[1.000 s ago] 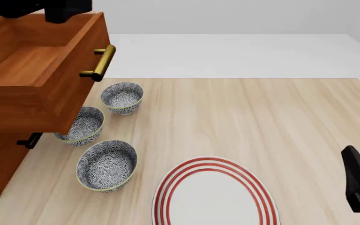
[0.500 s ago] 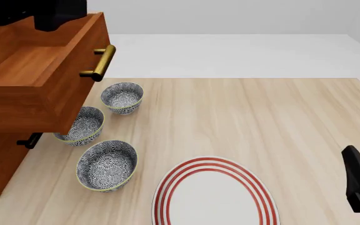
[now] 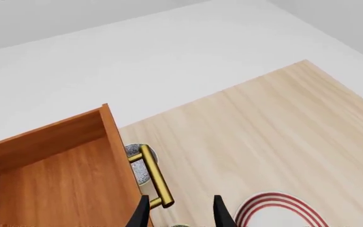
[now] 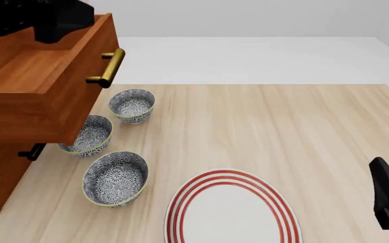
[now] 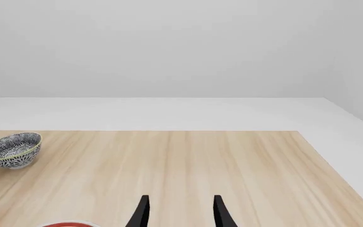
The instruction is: Open the top drawer of the cabinet.
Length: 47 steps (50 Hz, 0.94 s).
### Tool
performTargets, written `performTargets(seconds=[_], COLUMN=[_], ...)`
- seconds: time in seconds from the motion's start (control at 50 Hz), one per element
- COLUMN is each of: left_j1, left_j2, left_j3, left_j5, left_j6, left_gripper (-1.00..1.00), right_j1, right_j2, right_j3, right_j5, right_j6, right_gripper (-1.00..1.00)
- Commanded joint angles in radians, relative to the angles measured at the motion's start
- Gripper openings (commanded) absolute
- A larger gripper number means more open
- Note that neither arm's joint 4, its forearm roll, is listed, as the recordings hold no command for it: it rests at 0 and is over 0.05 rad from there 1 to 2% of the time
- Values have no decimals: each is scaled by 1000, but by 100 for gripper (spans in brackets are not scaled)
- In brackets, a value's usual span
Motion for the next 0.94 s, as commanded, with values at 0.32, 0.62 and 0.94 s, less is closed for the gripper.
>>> performTargets(seconds=[0.32, 0.62, 0.94], left_j1=[-17, -19, -58], left_j2=[-32, -34, -58], left_j3=[29, 25, 33], left_j5=[5, 10, 20], left_j6=[-3, 1, -18], left_gripper=[100, 100, 100], right_j1=[0, 0, 0], right_j2=[-2, -2, -2], right_j3=[2, 2, 2], right_j5=[0, 0, 0], right_j6=[0, 0, 0], right_gripper=[100, 100, 100])
